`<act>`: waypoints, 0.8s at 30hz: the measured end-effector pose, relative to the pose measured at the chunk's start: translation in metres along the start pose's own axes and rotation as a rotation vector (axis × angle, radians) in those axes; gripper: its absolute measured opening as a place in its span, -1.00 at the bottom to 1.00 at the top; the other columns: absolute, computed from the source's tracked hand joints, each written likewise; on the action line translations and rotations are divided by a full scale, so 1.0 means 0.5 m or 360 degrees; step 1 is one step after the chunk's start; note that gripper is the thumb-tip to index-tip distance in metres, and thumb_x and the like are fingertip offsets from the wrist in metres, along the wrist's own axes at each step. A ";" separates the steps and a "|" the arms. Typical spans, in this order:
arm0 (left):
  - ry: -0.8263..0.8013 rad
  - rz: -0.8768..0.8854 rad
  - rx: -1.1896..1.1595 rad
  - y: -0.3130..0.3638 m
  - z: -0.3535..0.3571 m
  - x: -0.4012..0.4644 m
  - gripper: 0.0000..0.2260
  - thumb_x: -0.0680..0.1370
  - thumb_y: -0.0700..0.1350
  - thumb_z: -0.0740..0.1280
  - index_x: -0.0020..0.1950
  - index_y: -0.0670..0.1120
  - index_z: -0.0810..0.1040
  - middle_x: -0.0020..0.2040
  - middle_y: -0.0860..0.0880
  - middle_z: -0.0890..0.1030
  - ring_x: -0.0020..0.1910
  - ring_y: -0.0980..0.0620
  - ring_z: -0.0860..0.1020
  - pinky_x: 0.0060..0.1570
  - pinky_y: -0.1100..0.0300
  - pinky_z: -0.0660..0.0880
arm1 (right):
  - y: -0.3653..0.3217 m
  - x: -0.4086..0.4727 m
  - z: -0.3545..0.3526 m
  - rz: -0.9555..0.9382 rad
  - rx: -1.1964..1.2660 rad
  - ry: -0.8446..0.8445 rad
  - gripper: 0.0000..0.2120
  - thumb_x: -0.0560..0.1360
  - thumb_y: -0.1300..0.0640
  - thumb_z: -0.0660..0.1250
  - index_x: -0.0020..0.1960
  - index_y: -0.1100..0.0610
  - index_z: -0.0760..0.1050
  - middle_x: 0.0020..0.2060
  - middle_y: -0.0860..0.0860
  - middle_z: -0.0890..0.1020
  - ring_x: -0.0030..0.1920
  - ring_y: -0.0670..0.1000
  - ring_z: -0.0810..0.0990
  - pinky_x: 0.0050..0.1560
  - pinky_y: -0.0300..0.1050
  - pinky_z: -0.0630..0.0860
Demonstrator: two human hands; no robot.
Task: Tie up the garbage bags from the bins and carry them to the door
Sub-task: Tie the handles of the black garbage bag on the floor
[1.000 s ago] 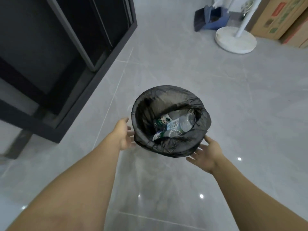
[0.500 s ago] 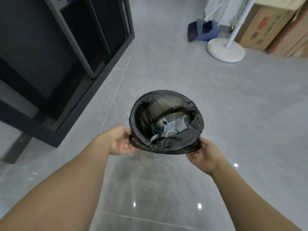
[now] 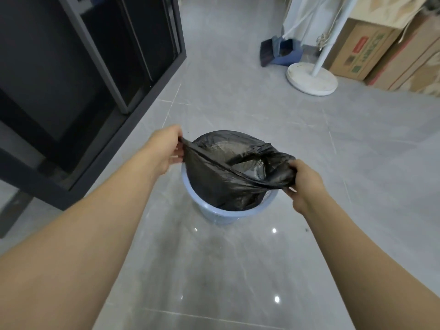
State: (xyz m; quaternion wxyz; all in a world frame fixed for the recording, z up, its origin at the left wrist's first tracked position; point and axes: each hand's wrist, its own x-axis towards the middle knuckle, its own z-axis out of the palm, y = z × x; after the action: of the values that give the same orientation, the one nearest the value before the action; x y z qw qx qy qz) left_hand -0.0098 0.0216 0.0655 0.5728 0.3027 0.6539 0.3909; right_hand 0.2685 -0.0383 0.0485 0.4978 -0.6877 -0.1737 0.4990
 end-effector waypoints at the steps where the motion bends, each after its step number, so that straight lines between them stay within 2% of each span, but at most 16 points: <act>1: 0.0016 0.0123 -0.0188 0.010 0.012 0.001 -0.87 0.48 -0.18 0.16 -0.27 -0.12 0.40 -0.28 -0.08 0.47 -0.29 -0.05 0.48 -0.09 0.05 0.51 | -0.013 -0.001 0.009 -0.0059 0.0053 -0.0051 -0.92 0.48 0.15 0.29 -0.13 0.11 0.56 -0.26 0.02 0.62 -0.25 0.00 0.56 -0.24 -0.14 0.53; 3: -0.0076 0.0213 -0.0570 0.028 0.034 -0.003 -0.87 0.50 -0.17 0.16 -0.24 -0.12 0.42 -0.28 -0.07 0.47 -0.25 -0.04 0.48 -0.09 0.07 0.47 | -0.041 -0.003 0.022 -0.0111 0.0275 -0.0157 -0.92 0.48 0.17 0.29 -0.14 0.13 0.56 -0.24 0.03 0.62 -0.22 0.02 0.57 -0.21 -0.14 0.52; 6: -0.0200 0.0295 -0.1001 0.057 0.058 -0.013 -0.89 0.50 -0.16 0.14 -0.20 -0.15 0.40 -0.27 -0.09 0.43 -0.31 -0.03 0.45 -0.19 0.14 0.42 | -0.090 -0.011 0.032 -0.0149 0.0672 -0.0317 -0.83 0.48 0.20 0.27 -0.28 0.12 0.50 -0.30 0.05 0.61 -0.27 0.05 0.58 -0.23 -0.14 0.52; 8: -0.0265 0.0341 -0.1195 0.080 0.072 -0.028 -0.88 0.44 -0.16 0.13 -0.25 -0.15 0.40 -0.26 -0.12 0.45 -0.23 -0.11 0.46 -0.13 0.09 0.41 | -0.122 -0.023 0.030 -0.0180 0.0794 -0.0402 -0.82 0.48 0.20 0.25 -0.28 0.14 0.52 -0.32 0.06 0.65 -0.29 0.06 0.62 -0.18 -0.13 0.55; 11: -0.0432 0.0410 -0.1434 0.133 0.102 -0.073 -0.90 0.31 -0.12 0.15 -0.39 -0.10 0.31 -0.35 -0.11 0.42 -0.33 -0.09 0.43 -0.14 0.03 0.39 | -0.166 -0.043 0.011 -0.0259 0.0948 -0.0505 -0.81 0.48 0.21 0.21 -0.30 0.15 0.48 -0.31 0.08 0.64 -0.29 0.08 0.62 -0.13 -0.11 0.57; 13: -0.0531 0.0494 -0.1475 0.178 0.136 -0.110 -0.86 0.30 -0.10 0.14 -0.42 -0.09 0.21 -0.42 -0.10 0.36 -0.42 -0.06 0.35 -0.26 0.08 0.32 | -0.203 -0.058 -0.013 -0.0310 0.1008 -0.0483 -0.77 0.48 0.20 0.19 -0.34 0.14 0.45 -0.33 0.06 0.59 -0.31 0.07 0.59 -0.16 -0.14 0.56; 16: -0.0630 0.0603 -0.1387 0.241 0.216 -0.172 -0.79 0.33 -0.11 0.14 -0.29 -0.06 0.06 -0.39 -0.07 0.26 -0.43 -0.04 0.24 -0.34 0.11 0.19 | -0.269 -0.083 -0.070 -0.0439 0.1079 -0.0364 -0.67 0.48 0.19 0.18 -0.45 0.11 0.45 -0.38 0.03 0.57 -0.34 0.07 0.56 -0.21 -0.18 0.52; 19: -0.0805 0.0639 -0.1276 0.293 0.307 -0.246 -0.83 0.39 -0.13 0.15 -0.36 -0.06 0.18 -0.37 -0.07 0.34 -0.40 -0.04 0.33 -0.32 0.11 0.27 | -0.328 -0.107 -0.152 -0.0577 0.1106 -0.0256 -0.59 0.50 0.16 0.17 -0.52 0.08 0.45 -0.42 0.01 0.58 -0.38 0.05 0.58 -0.24 -0.20 0.51; 21: -0.0924 0.0625 -0.1207 0.318 0.368 -0.292 -0.85 0.36 -0.11 0.18 -0.24 -0.11 0.21 -0.27 -0.13 0.35 -0.31 -0.10 0.35 -0.26 0.04 0.28 | -0.356 -0.119 -0.215 -0.0628 0.1130 -0.0155 -0.59 0.49 0.14 0.18 -0.54 0.07 0.43 -0.45 -0.01 0.55 -0.41 0.04 0.56 -0.24 -0.20 0.51; 24: -0.1016 0.0552 -0.1068 0.323 0.456 -0.346 -0.67 0.26 -0.09 0.24 -0.07 -0.14 0.23 -0.11 -0.18 0.34 -0.13 -0.15 0.36 -0.15 -0.04 0.30 | -0.374 -0.122 -0.313 -0.0646 0.1088 0.0090 -0.71 0.50 0.11 0.19 -0.39 0.08 0.45 -0.43 0.00 0.53 -0.38 0.04 0.53 -0.22 -0.18 0.51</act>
State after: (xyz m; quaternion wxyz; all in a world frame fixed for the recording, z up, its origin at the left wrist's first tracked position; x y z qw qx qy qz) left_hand 0.2345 -0.0044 0.2838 0.7369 0.3104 0.2239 0.5573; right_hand 0.4245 -0.0802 0.2412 0.7911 -0.4476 -0.1162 0.4003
